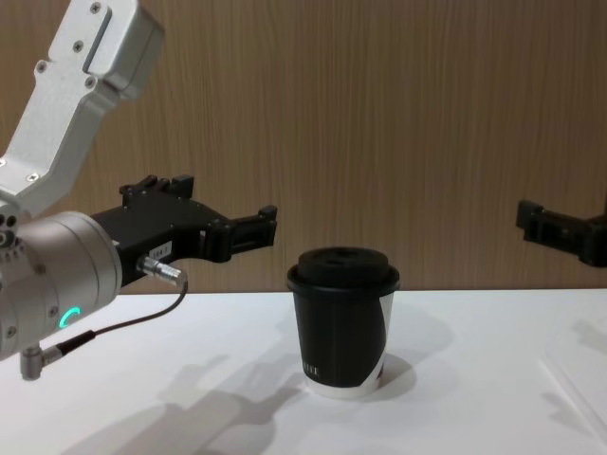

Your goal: Pick up the straw with one hand, pass it to the other hand, and insert it into the cup.

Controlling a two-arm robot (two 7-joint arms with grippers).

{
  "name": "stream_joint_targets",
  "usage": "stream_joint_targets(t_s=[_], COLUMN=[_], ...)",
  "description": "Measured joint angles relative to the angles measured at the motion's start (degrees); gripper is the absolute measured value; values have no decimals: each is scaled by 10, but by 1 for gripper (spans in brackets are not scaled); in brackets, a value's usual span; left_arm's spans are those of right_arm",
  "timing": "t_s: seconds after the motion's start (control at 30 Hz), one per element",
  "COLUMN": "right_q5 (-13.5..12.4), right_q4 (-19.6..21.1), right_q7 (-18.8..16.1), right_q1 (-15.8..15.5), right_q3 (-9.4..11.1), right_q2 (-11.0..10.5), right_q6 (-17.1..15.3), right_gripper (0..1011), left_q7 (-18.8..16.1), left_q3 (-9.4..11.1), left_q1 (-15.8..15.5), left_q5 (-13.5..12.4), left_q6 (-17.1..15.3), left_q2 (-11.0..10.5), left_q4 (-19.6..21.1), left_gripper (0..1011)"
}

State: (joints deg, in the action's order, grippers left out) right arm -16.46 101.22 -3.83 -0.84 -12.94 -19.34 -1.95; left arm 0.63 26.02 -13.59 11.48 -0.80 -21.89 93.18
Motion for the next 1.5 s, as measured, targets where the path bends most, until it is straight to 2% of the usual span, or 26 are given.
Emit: stream_joint_targets(t_s=[1.5], right_q5=[0], right_q4=[0], right_q7=[0], right_q1=[0], right_q3=[0], right_q2=[0], right_q6=[0], right_gripper=[1001], left_q7=[0], left_q3=[0], left_q1=[0], left_q5=[0], left_q6=[0], left_q2=[0], left_q4=[0], left_gripper=[1003])
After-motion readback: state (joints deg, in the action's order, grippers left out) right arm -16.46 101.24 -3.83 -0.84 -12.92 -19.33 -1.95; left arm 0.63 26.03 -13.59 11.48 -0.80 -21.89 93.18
